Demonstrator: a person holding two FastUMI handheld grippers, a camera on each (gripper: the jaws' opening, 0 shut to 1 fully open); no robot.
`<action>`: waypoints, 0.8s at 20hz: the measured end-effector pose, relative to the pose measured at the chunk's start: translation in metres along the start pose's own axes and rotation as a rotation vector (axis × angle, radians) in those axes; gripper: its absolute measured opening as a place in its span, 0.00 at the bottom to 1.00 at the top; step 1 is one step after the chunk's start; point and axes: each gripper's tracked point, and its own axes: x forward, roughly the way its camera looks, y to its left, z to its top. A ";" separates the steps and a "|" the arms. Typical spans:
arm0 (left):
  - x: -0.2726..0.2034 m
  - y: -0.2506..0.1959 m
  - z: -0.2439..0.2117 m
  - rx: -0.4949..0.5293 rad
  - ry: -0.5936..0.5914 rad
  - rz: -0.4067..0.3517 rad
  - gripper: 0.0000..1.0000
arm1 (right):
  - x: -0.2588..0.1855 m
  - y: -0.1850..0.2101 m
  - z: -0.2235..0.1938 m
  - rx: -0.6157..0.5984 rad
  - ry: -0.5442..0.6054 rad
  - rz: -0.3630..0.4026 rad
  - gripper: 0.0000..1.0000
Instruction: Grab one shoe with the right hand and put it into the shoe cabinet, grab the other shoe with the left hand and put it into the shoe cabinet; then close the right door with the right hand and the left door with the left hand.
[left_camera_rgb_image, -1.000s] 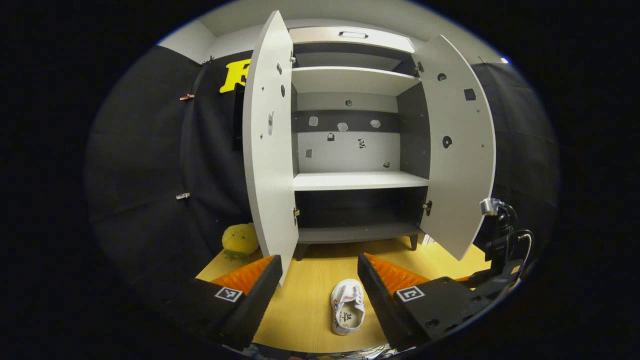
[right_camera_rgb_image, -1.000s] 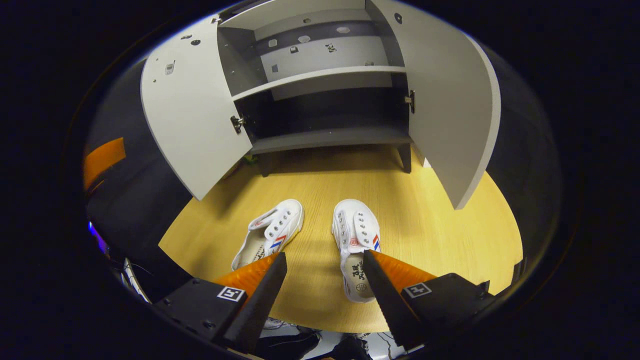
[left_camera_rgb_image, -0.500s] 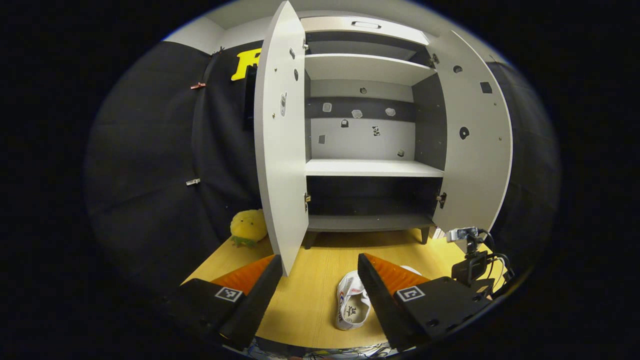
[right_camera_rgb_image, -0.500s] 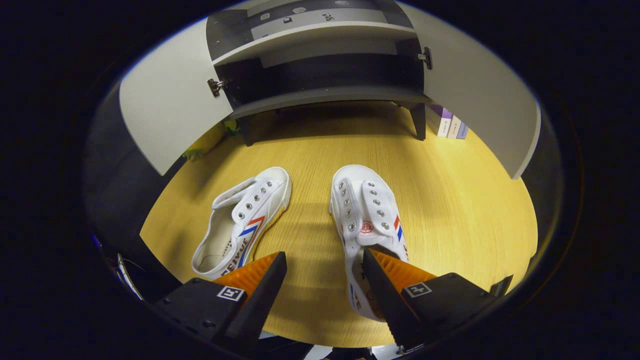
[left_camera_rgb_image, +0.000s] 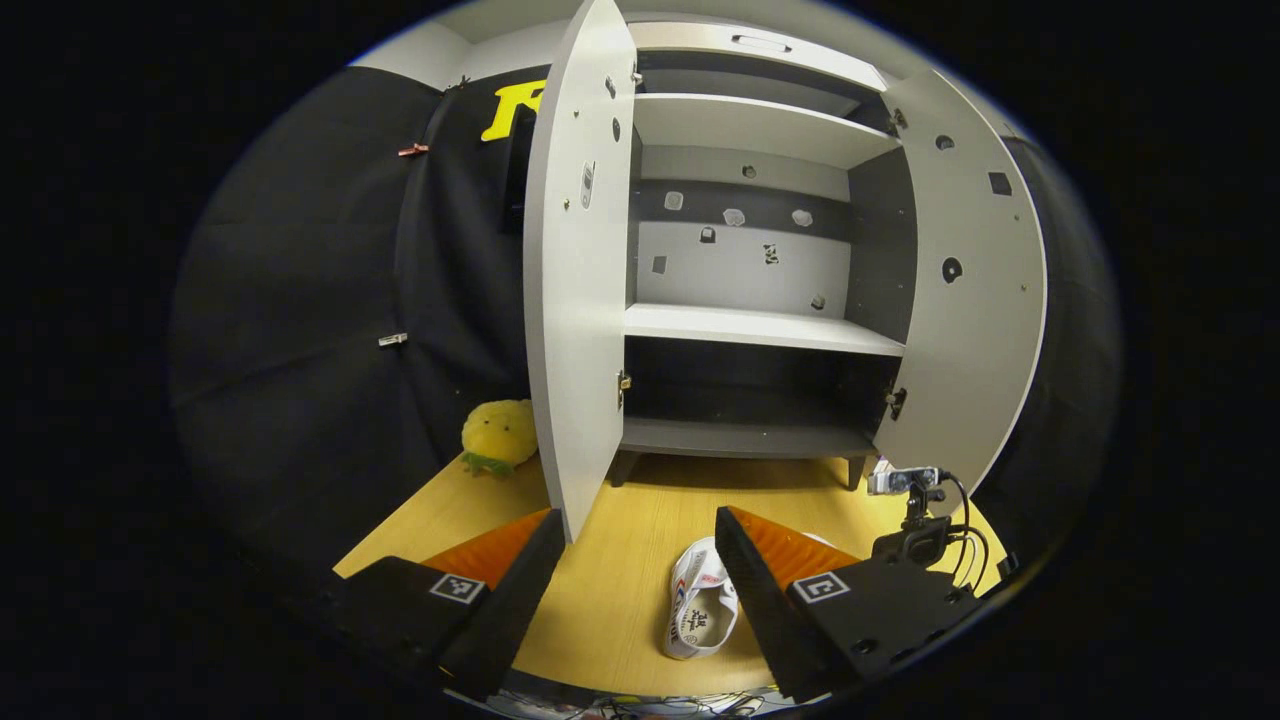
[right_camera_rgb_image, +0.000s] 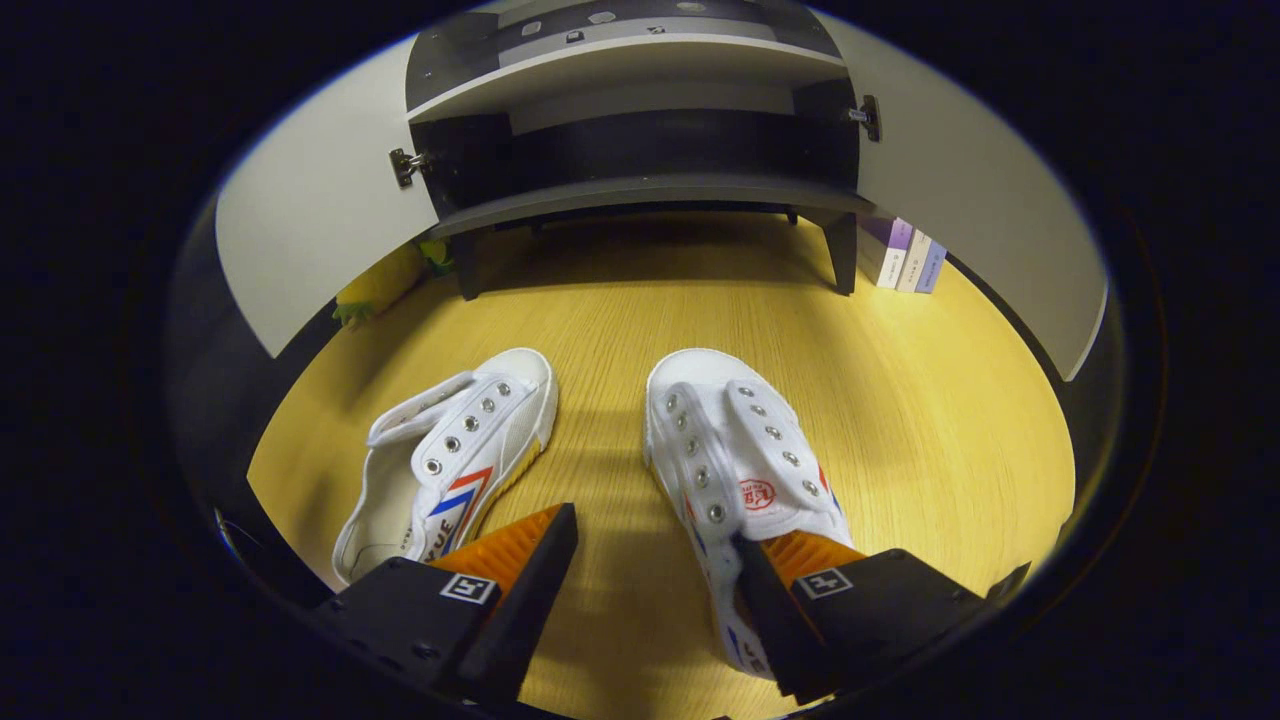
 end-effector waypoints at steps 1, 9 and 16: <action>0.000 0.000 -0.002 0.003 0.003 0.001 0.95 | 0.003 -0.004 0.002 0.004 -0.001 -0.014 0.86; 0.000 -0.009 0.001 0.009 -0.007 -0.013 0.95 | 0.013 -0.010 0.007 -0.005 0.029 -0.053 0.12; -0.010 -0.006 -0.009 0.033 -0.005 -0.025 0.95 | 0.009 -0.011 0.015 0.041 0.027 -0.021 0.05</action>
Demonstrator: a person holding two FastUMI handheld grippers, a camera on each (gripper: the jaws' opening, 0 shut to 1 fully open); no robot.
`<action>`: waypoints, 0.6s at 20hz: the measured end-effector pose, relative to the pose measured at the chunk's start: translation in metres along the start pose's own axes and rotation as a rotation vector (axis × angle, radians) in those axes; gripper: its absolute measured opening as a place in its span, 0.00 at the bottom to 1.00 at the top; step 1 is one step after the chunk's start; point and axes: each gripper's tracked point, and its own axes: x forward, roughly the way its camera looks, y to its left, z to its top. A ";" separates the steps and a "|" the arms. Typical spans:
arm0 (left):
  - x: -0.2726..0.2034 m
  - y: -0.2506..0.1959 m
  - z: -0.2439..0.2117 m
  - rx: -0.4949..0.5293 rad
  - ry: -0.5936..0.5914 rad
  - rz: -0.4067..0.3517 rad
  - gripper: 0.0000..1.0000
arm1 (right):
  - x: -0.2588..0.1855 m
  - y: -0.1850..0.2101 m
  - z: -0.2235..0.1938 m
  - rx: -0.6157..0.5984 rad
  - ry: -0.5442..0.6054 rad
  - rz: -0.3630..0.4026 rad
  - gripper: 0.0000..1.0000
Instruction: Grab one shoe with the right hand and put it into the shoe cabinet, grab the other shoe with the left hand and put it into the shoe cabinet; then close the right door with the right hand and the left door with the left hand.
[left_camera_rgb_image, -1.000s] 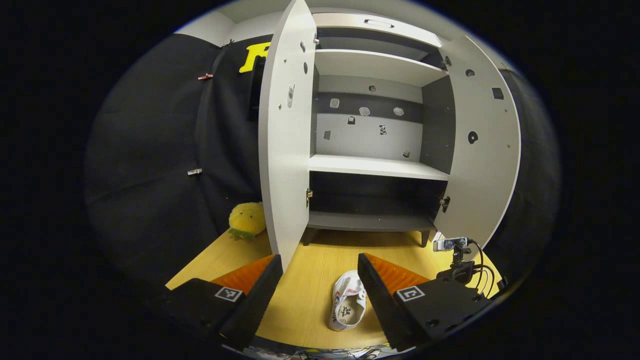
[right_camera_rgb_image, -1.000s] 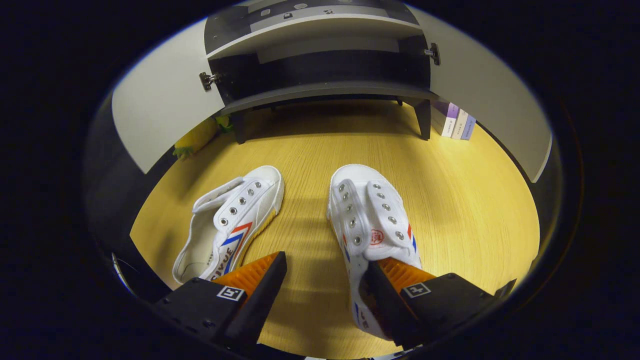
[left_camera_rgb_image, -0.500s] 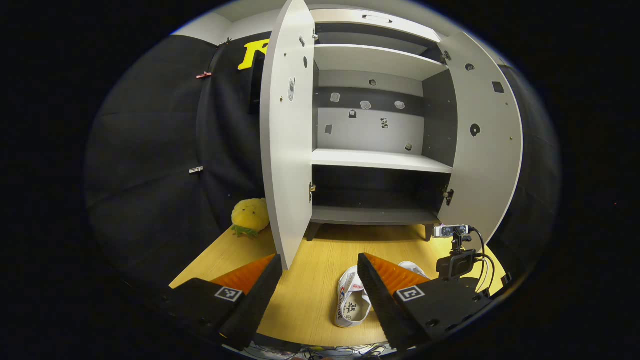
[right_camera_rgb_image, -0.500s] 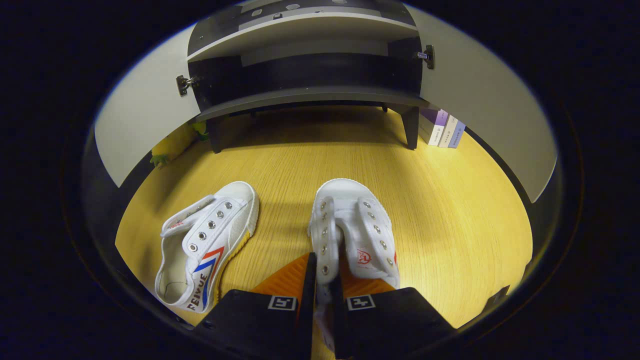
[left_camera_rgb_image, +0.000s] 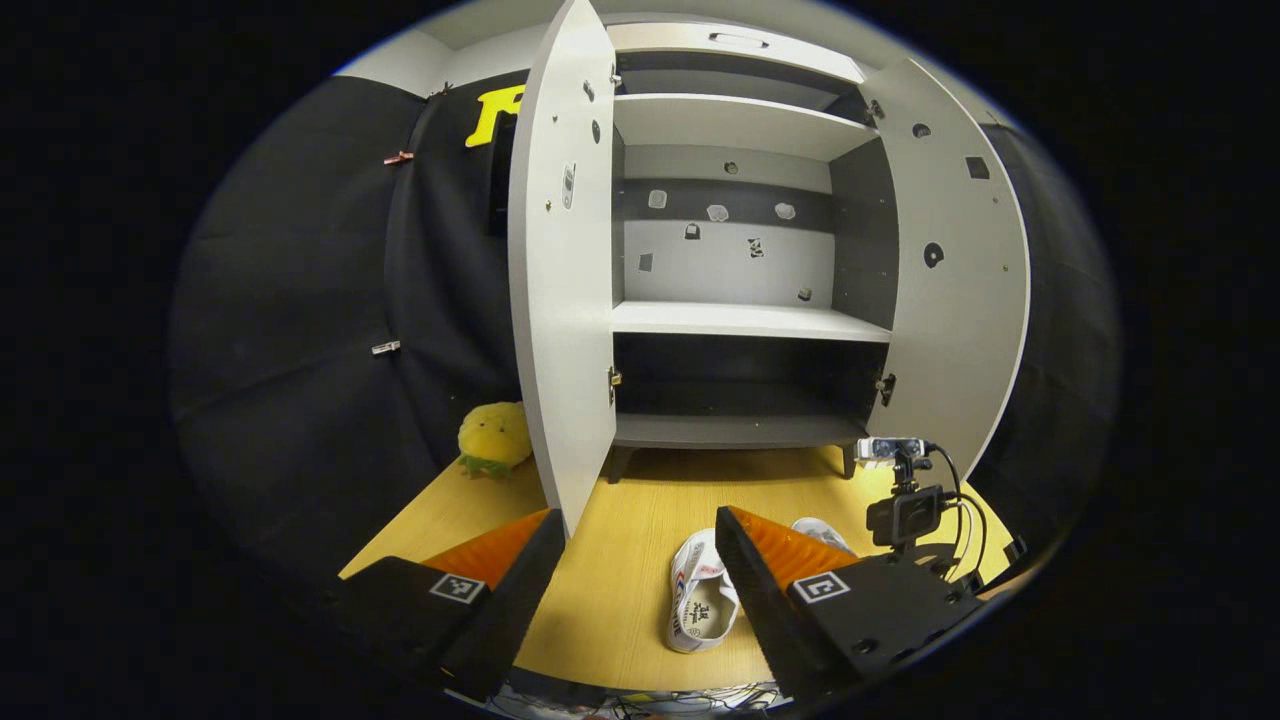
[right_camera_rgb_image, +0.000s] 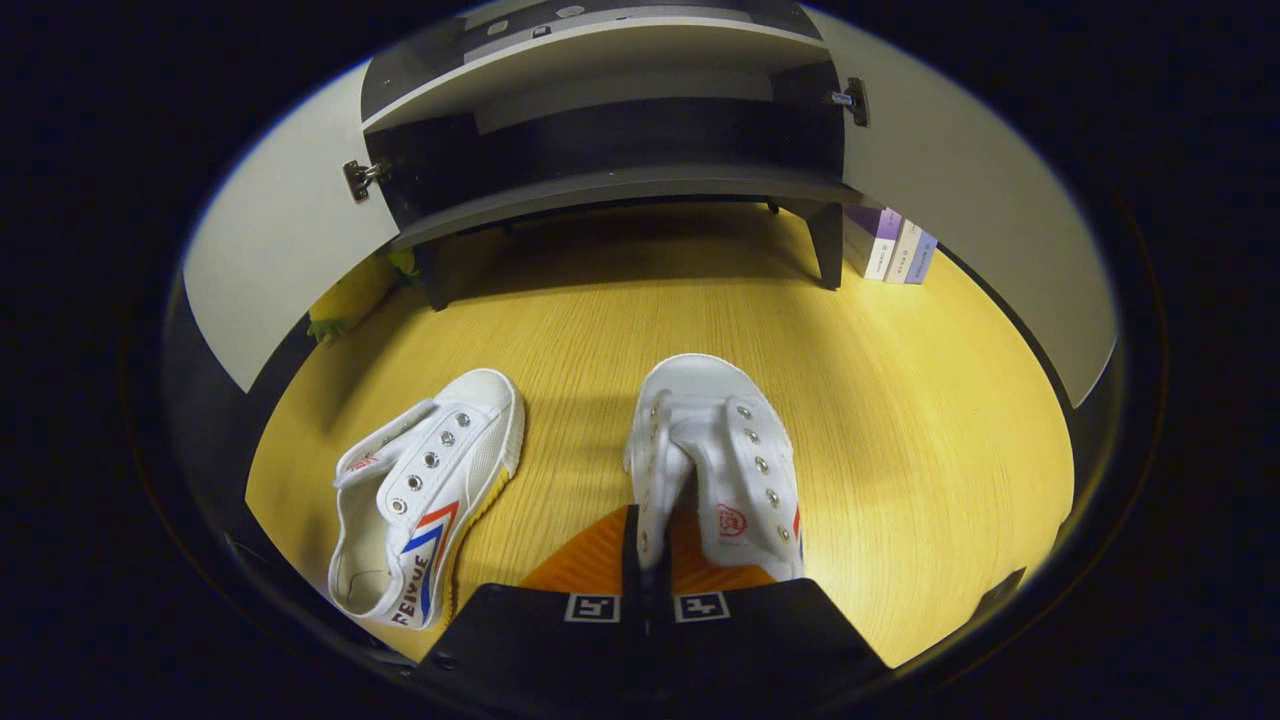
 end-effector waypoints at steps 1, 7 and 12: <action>-0.002 0.001 -0.002 -0.004 0.001 0.000 0.95 | -0.003 0.001 0.003 -0.002 -0.011 0.002 0.05; -0.006 0.005 -0.004 0.010 -0.010 -0.020 0.95 | -0.033 0.014 0.021 -0.020 -0.069 0.028 0.05; -0.011 0.008 0.002 0.059 -0.030 -0.046 0.95 | -0.073 0.018 0.064 -0.090 -0.160 0.006 0.05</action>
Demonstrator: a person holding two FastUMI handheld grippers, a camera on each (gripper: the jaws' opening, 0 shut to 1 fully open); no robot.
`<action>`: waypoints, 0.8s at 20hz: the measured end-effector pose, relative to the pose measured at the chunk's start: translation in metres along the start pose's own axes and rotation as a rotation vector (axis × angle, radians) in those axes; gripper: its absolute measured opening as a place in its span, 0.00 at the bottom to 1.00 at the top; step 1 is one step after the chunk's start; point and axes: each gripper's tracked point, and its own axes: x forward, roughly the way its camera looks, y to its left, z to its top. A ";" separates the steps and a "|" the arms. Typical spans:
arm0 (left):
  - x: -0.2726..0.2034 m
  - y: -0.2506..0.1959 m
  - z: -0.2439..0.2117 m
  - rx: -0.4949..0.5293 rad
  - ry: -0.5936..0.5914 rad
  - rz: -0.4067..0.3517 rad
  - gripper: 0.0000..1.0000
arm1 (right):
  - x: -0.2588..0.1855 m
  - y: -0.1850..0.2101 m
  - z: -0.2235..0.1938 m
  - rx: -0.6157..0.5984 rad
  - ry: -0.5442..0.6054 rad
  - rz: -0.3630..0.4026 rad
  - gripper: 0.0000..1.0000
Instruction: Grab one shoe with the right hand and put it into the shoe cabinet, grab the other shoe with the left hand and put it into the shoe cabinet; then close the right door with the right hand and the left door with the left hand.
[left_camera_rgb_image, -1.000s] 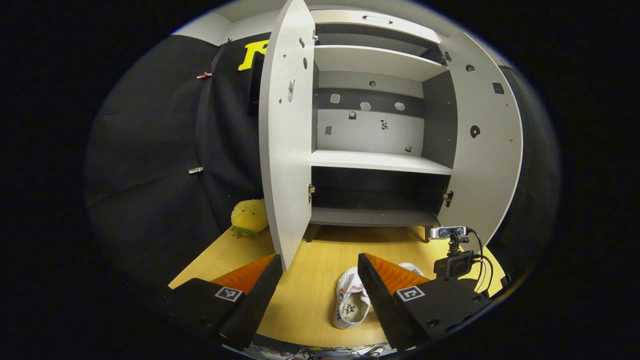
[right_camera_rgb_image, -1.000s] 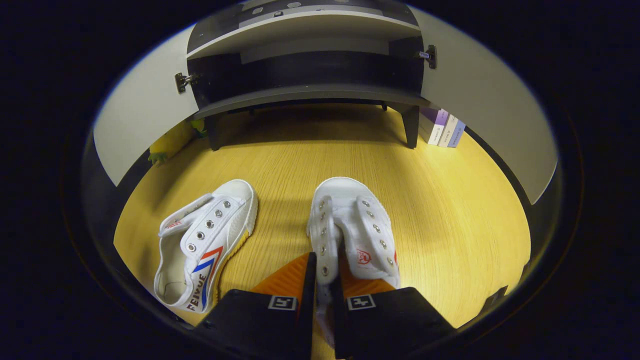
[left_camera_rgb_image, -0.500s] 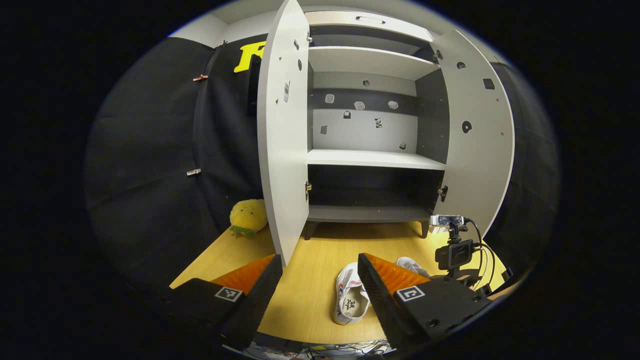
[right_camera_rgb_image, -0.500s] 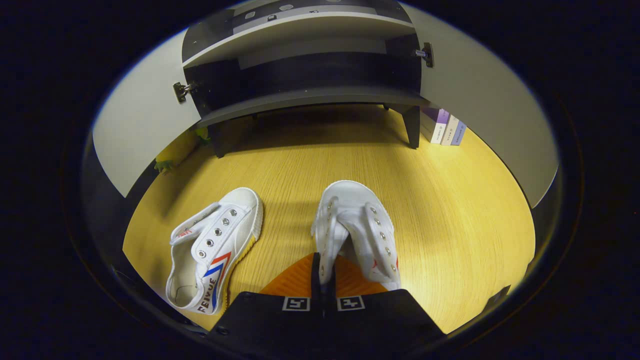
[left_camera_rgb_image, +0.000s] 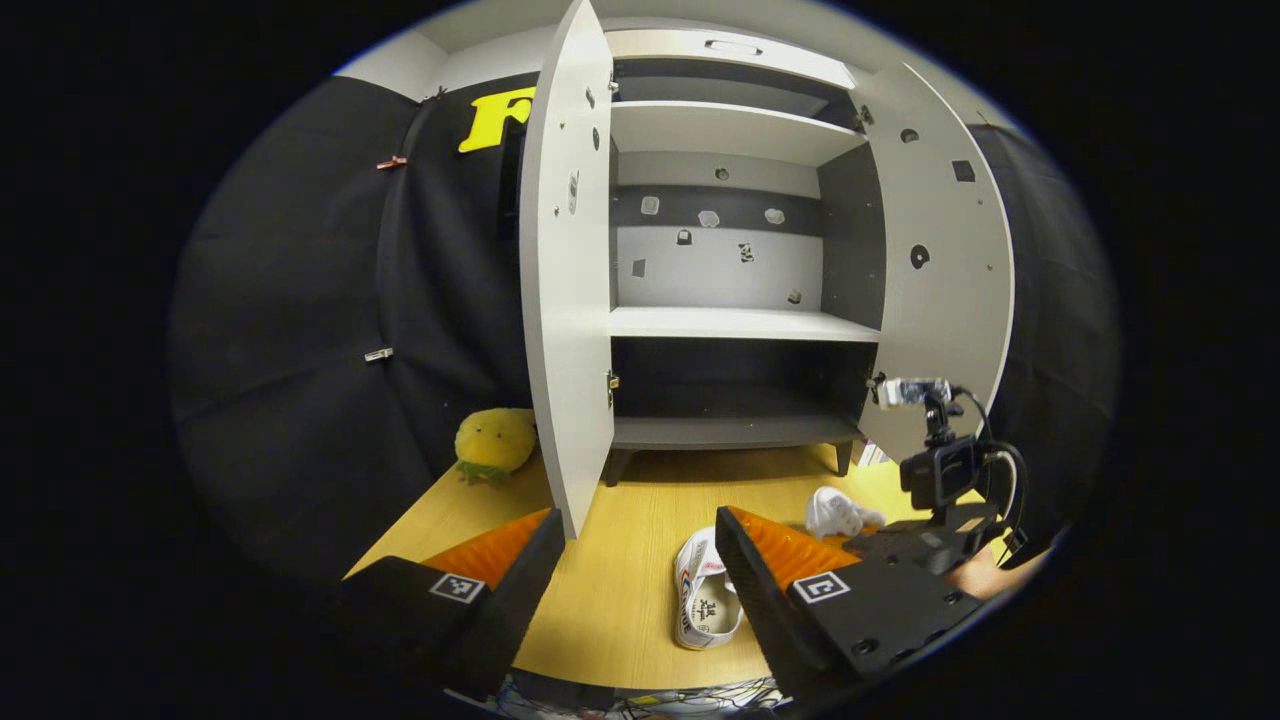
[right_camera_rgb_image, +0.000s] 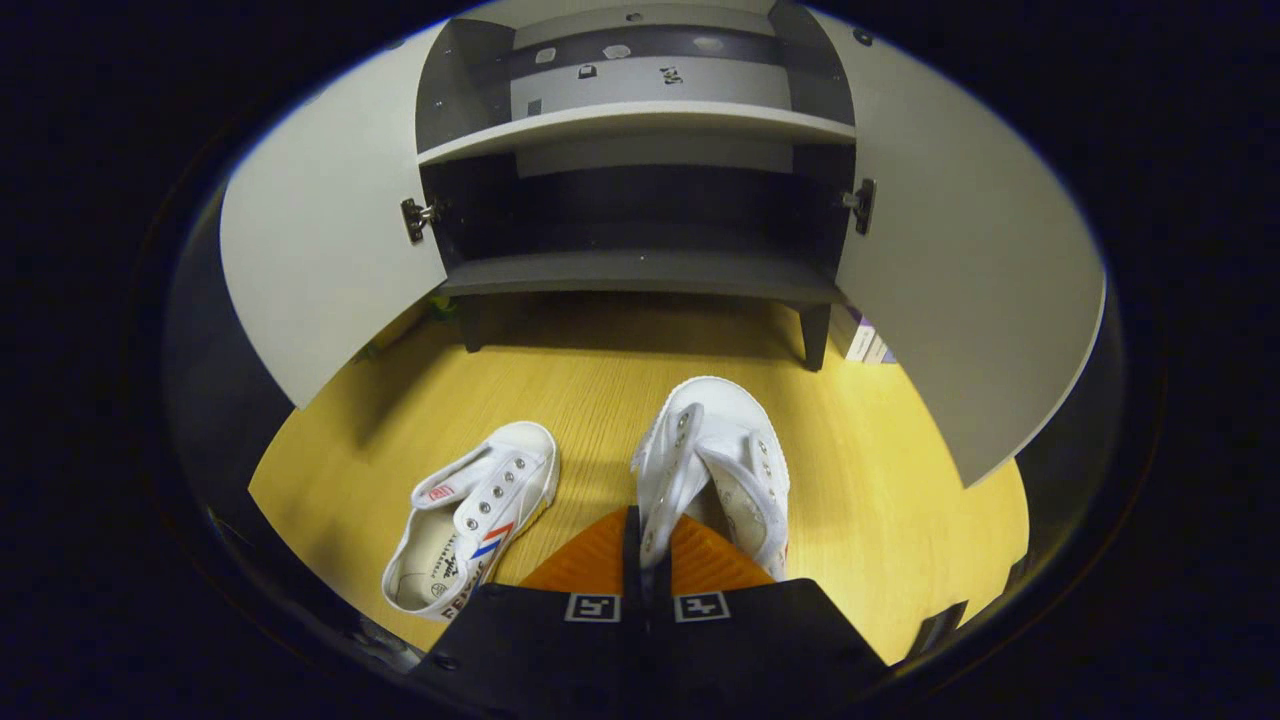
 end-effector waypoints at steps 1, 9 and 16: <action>-0.003 -0.002 0.003 0.026 -0.015 -0.005 0.96 | -0.008 0.003 0.013 0.007 -0.024 0.008 0.05; -0.007 -0.010 0.025 0.123 -0.095 -0.068 0.95 | -0.061 0.019 0.118 0.070 -0.210 0.028 0.05; -0.001 -0.009 0.048 0.089 -0.151 -0.097 0.97 | -0.059 0.016 0.229 0.039 -0.359 0.027 0.05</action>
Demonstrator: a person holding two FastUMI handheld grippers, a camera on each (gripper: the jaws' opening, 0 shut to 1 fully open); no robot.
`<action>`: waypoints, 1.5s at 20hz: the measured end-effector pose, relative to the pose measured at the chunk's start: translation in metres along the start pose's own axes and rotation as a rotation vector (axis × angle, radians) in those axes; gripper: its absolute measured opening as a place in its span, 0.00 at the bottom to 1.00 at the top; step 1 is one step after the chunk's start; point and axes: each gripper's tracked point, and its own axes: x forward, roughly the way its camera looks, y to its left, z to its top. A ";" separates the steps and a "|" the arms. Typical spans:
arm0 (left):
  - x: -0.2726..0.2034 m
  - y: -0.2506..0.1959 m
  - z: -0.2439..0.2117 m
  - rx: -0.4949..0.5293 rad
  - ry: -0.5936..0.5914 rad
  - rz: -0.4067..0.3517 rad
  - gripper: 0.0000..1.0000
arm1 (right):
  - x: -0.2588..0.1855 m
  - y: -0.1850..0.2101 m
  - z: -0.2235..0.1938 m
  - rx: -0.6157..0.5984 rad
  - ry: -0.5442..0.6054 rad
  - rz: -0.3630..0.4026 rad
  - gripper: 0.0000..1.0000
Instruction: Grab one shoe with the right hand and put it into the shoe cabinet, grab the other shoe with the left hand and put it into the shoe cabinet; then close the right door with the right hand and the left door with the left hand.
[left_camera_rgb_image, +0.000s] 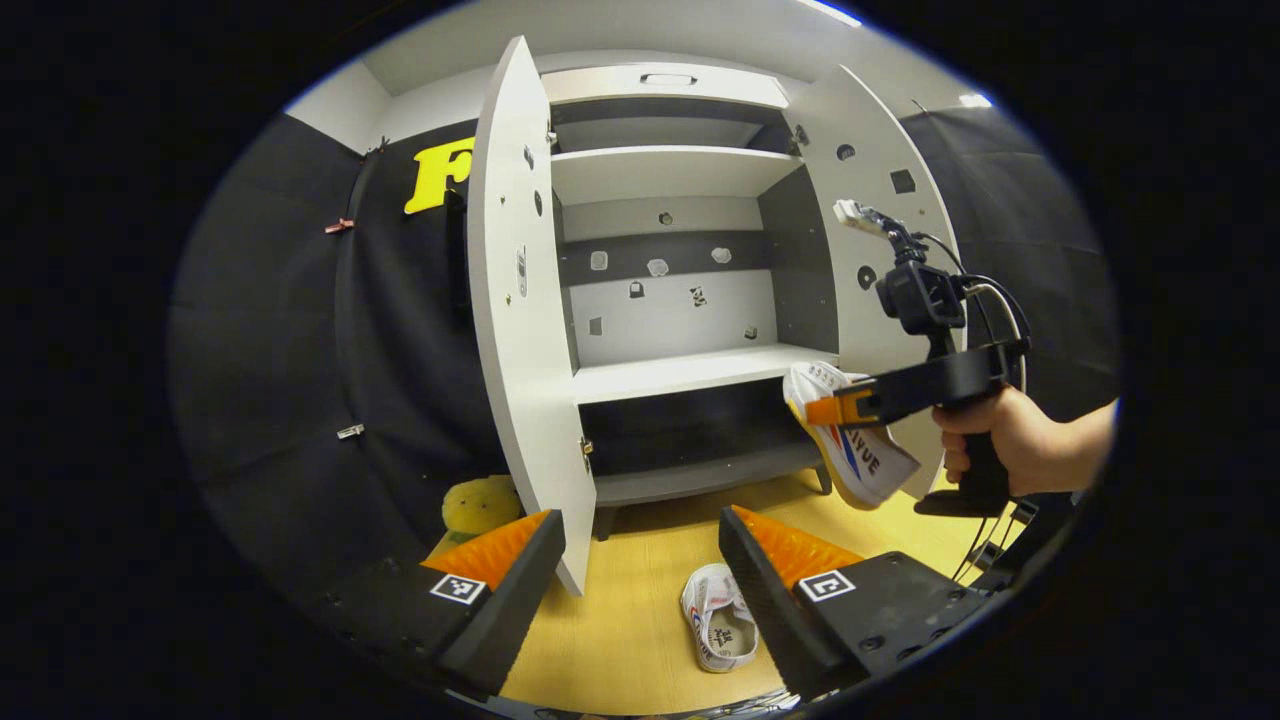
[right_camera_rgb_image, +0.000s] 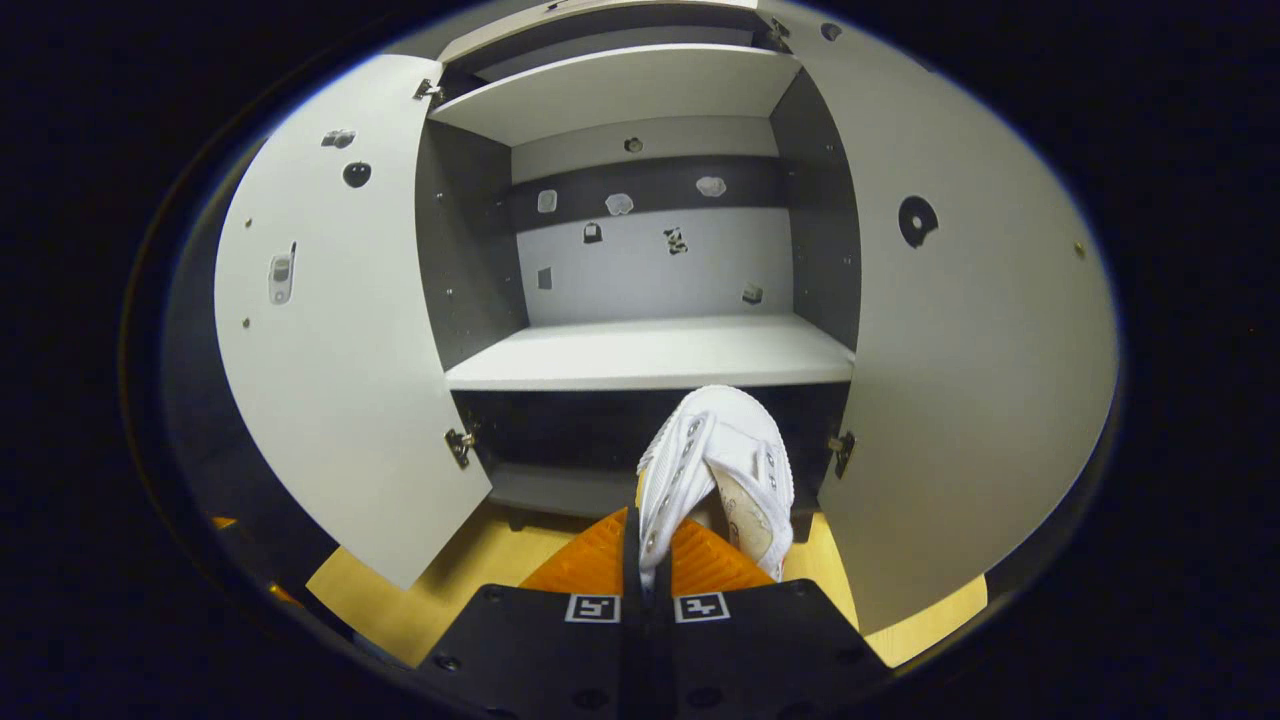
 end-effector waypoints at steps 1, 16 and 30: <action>-0.001 0.003 0.000 -0.011 -0.001 0.007 0.99 | 0.006 -0.001 0.017 -0.014 -0.031 -0.007 0.05; 0.007 0.023 0.005 -0.015 0.006 0.093 0.99 | 0.173 -0.031 0.151 -0.162 -0.063 -0.096 0.05; 0.017 0.040 -0.003 -0.045 0.027 0.151 0.99 | 0.292 -0.069 0.134 -0.171 0.147 -0.190 0.05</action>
